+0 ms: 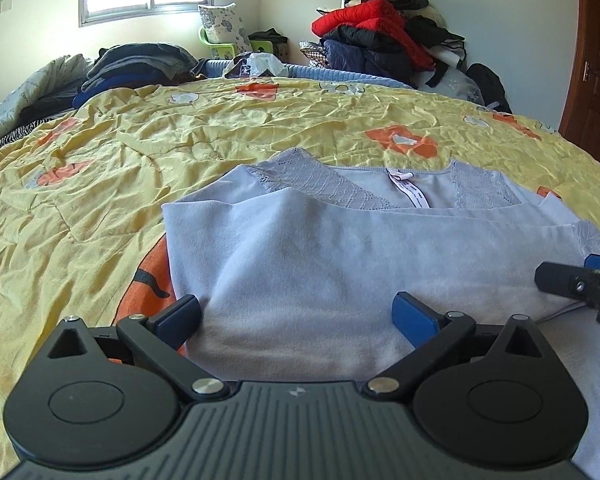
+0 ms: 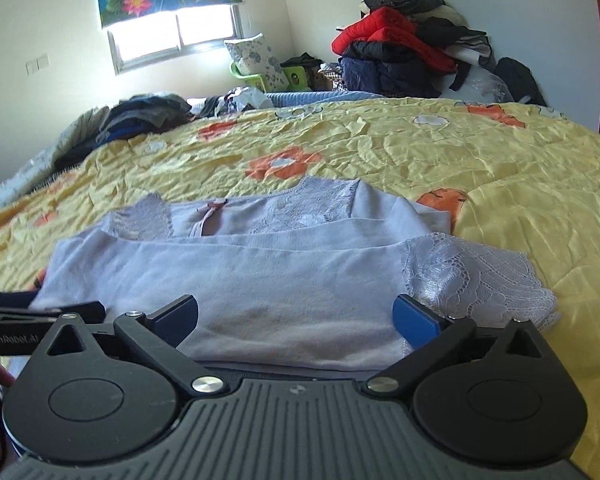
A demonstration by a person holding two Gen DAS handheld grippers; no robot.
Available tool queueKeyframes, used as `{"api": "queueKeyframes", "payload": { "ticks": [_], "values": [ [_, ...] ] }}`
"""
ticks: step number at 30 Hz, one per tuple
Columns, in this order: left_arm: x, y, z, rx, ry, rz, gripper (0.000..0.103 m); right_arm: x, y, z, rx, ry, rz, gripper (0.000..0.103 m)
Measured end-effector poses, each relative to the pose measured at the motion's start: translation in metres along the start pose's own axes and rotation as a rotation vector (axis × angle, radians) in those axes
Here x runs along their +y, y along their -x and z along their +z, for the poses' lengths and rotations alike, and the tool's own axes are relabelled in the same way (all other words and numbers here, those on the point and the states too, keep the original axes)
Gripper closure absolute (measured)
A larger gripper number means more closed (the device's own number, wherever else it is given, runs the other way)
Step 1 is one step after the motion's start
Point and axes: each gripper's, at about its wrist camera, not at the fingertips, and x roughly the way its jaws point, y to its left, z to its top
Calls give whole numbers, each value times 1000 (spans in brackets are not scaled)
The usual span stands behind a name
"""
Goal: Fold small clothes
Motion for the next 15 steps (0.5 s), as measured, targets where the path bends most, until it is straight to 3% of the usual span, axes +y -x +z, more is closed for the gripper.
{"api": "queueKeyframes", "payload": {
  "ticks": [5, 15],
  "values": [
    [1, 2, -2, -8, 12, -4, 0, 14, -5, -1, 29, 80, -62, 0],
    [5, 3, -3, -12, 22, -20, 0, 14, -5, -1, 31, 87, -66, 0]
  ]
}}
